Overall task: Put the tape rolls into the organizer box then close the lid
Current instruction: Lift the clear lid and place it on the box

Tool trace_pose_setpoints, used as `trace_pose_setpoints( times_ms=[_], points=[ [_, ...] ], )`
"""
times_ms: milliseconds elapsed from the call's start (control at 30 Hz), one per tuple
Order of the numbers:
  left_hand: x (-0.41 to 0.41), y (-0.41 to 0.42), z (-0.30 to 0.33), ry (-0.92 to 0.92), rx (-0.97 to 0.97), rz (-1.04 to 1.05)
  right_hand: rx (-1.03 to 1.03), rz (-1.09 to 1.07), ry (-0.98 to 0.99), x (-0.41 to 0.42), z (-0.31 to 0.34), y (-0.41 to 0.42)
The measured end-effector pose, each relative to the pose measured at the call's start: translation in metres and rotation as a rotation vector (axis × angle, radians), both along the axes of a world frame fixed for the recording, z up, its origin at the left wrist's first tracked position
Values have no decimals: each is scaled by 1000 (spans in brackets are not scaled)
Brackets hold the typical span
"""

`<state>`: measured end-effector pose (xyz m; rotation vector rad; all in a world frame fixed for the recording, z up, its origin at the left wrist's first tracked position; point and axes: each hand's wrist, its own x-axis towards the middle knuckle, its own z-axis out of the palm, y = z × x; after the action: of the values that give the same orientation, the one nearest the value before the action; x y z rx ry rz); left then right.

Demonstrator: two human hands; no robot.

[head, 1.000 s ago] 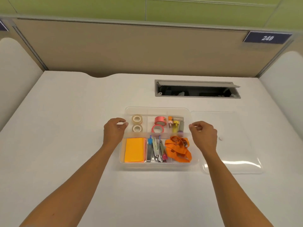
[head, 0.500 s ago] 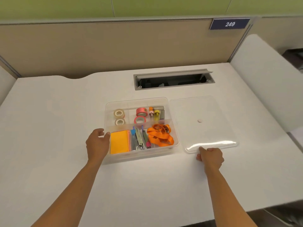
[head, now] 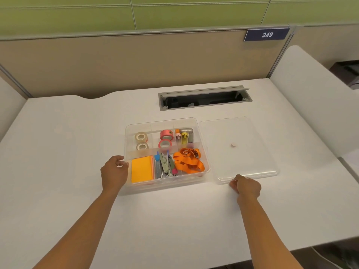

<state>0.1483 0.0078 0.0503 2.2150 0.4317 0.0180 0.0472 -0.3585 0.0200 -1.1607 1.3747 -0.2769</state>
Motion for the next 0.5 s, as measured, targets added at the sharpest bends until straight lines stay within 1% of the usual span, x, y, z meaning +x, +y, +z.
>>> trace_pose_setpoints(
  times_ms=[67, 133, 200, 267, 400, 500],
  points=[
    [0, -1, 0, 3, 15, -4, 42, -57, -131, 1, 1, 2],
    [0, -1, 1, 4, 32, -8, 128, -108, -240, 2, 3, 1],
    [0, -1, 1, -2, 40, -8, 244, -103, -324, 3, 7, -2],
    [0, -1, 1, -1, 38, -11, 274, -58, -399, 5, 11, -6],
    [0, 3, 0, 15, -19, -21, 173, -46, -523, 15, 22, -9],
    [-1, 6, 1, -6, -14, 24, -19, -27, -525, 24, 30, -10]
  ],
)
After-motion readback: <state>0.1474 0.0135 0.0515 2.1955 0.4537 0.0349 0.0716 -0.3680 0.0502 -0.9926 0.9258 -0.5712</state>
